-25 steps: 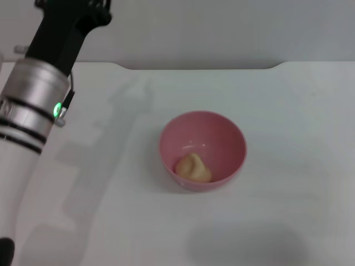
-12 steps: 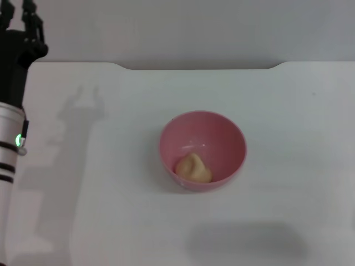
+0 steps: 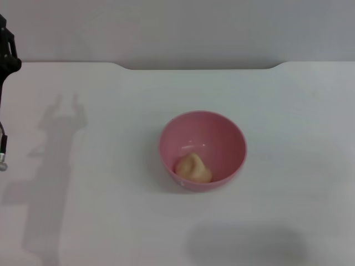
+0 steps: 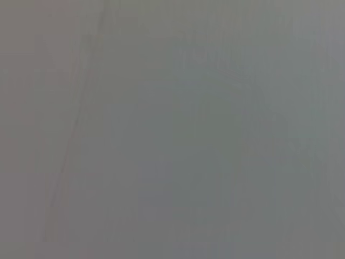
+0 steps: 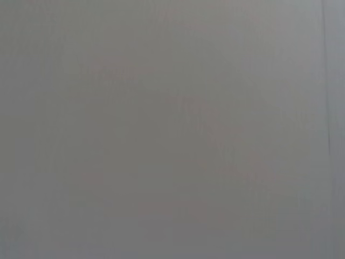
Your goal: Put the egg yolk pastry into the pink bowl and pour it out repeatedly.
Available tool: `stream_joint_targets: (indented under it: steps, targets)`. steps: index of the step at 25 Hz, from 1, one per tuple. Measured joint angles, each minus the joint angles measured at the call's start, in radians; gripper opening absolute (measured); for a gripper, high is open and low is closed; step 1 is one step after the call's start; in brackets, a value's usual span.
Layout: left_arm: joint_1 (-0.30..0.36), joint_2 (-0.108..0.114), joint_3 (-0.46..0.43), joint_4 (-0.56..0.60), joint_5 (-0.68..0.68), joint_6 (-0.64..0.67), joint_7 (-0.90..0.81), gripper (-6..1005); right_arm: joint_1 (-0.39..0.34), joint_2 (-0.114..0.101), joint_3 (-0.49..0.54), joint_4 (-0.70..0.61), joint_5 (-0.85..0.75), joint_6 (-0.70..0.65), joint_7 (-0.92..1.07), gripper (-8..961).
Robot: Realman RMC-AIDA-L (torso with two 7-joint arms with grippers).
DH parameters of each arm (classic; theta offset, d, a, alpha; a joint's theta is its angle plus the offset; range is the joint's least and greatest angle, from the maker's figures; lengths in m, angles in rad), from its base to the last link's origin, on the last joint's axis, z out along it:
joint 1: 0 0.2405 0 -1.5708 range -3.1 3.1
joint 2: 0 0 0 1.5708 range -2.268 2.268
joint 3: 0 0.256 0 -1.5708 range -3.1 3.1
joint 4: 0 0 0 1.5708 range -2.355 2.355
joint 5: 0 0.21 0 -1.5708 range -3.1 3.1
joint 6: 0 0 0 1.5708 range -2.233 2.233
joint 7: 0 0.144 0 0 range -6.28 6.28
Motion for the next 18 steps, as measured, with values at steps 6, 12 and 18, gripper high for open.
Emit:
stream_joint_targets:
  steps: [6,12,18]
  targets:
    - [0.004,0.002,0.003,0.002,-0.001,0.004,0.000,308,0.001,0.002,-0.002,-0.026,0.011,-0.027,0.024,-1]
    - [0.007,0.002,0.005,0.002,-0.002,0.004,0.000,308,0.001,0.000,-0.002,-0.031,0.023,-0.040,0.041,-1]
    - [0.007,0.001,0.017,-0.001,-0.002,0.004,0.000,307,0.001,0.000,-0.002,-0.032,0.023,-0.041,0.041,-1]
